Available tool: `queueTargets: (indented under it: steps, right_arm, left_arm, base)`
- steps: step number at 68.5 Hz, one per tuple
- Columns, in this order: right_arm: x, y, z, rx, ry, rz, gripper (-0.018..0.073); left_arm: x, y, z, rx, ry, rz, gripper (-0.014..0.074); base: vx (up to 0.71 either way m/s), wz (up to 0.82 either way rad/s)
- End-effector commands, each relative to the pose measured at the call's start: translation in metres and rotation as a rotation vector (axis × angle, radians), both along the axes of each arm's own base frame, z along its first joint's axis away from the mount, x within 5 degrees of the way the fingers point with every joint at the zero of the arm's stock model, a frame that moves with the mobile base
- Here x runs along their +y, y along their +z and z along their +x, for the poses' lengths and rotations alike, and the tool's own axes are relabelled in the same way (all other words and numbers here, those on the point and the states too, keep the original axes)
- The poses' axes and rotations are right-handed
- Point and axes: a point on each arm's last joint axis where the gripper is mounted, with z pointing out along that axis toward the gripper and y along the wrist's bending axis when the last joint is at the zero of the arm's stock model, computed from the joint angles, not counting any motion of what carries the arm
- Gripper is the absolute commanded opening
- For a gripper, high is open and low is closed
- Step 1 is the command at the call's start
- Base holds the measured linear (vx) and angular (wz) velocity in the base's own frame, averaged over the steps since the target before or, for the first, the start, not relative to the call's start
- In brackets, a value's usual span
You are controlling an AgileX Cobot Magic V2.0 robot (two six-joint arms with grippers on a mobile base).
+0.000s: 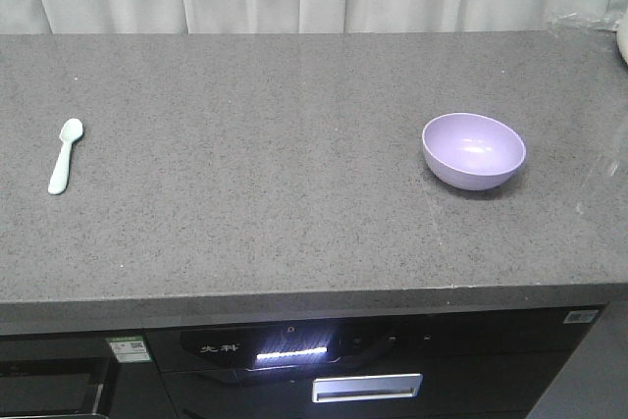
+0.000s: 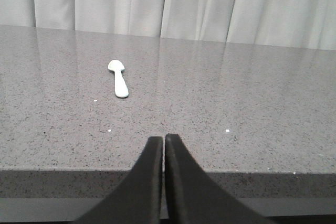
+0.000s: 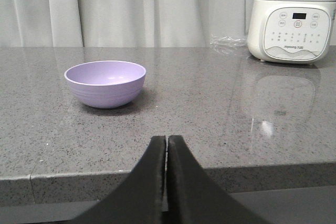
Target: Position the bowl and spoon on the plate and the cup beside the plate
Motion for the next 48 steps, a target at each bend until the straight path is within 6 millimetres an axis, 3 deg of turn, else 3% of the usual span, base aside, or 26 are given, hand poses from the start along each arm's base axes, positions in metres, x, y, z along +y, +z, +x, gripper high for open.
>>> queueTargets:
  steps: [1,48]
  right_arm:
    - [0.0011,0.0054,-0.0004,-0.072,0.012,-0.023,-0.0003]
    - [0.0011,0.0054,-0.0004,-0.072,0.012,-0.023,-0.0003]
  left_arm:
    - [-0.0006,0.0098,-0.0004,-0.090,-0.006,-0.013,-0.0006]
    - [-0.0006,0.0098,-0.0004,-0.090,-0.006,-0.013,-0.0006]
  base:
    - [0.06,0.02]
    - [0.06,0.02]
